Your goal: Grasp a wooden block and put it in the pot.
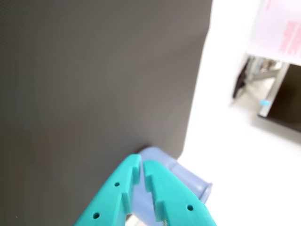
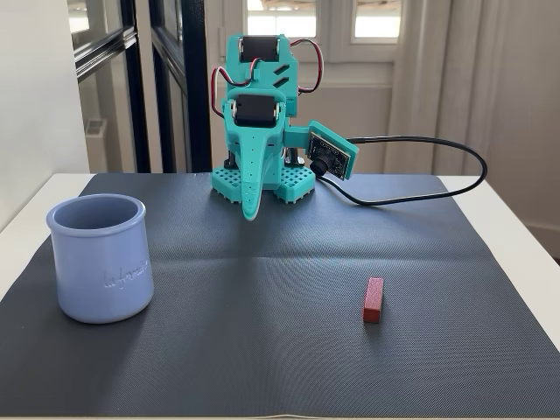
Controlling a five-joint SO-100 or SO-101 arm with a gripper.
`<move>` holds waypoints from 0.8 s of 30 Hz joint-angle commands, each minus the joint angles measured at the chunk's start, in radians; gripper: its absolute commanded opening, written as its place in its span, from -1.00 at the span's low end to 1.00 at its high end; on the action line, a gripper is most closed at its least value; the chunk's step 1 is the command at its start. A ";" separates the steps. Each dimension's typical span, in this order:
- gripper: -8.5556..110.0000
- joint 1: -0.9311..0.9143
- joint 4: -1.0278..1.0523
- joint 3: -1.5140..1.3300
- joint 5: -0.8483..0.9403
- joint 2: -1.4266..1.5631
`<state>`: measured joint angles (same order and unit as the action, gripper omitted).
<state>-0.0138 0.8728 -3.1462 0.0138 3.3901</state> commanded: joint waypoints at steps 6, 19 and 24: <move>-0.86 -0.002 0.005 0.003 0.002 0.003; -0.86 0.003 0.002 0.003 0.002 -0.002; -0.86 0.008 -0.008 0.012 0.002 -0.025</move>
<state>-0.0138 0.8728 -3.1462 0.0138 3.3794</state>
